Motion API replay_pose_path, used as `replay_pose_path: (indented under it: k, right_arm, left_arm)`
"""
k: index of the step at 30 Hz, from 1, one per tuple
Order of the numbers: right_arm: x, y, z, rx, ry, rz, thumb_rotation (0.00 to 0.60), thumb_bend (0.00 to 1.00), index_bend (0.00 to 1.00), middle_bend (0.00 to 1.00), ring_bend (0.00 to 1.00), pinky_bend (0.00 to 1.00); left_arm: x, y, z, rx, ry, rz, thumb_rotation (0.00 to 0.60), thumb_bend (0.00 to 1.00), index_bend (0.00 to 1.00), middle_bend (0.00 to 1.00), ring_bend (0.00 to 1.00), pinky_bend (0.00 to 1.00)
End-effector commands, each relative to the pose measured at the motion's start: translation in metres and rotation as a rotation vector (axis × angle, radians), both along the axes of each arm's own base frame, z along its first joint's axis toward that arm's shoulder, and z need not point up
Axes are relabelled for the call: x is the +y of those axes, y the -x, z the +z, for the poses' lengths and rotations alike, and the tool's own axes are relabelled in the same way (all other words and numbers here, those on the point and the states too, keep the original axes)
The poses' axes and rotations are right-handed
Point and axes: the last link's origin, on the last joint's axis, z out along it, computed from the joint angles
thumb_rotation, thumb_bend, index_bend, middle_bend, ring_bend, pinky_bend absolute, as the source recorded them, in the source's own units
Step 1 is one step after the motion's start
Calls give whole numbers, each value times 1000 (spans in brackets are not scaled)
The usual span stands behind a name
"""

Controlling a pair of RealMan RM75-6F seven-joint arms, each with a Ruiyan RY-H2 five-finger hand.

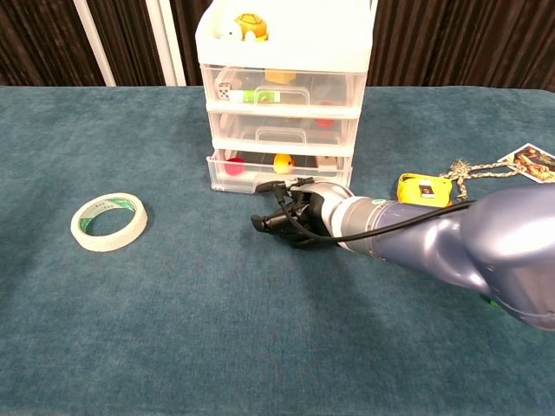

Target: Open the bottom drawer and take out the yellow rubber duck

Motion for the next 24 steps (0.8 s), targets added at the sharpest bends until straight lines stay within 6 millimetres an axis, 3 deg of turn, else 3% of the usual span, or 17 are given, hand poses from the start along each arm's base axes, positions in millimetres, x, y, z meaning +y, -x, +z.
replay_pose_path:
  k: [1,13,24]
  right_arm:
    - [5,2,3,3,-2,11,600,552,147,879,964,991]
    - [22,5,12,-1,-23,50,600,553,147,879,964,991]
    - [16,6,56,22,133,118,600,554,97,880,965,991]
  left_arm:
    - [0,0,0,0,-1,-1,600,608,52,0,0,0]
    - [0,0,0,2,0,2,600,608,53,0,0,0]
    - [0,0,-1,2,1,1,600,607,53,0,0,0]
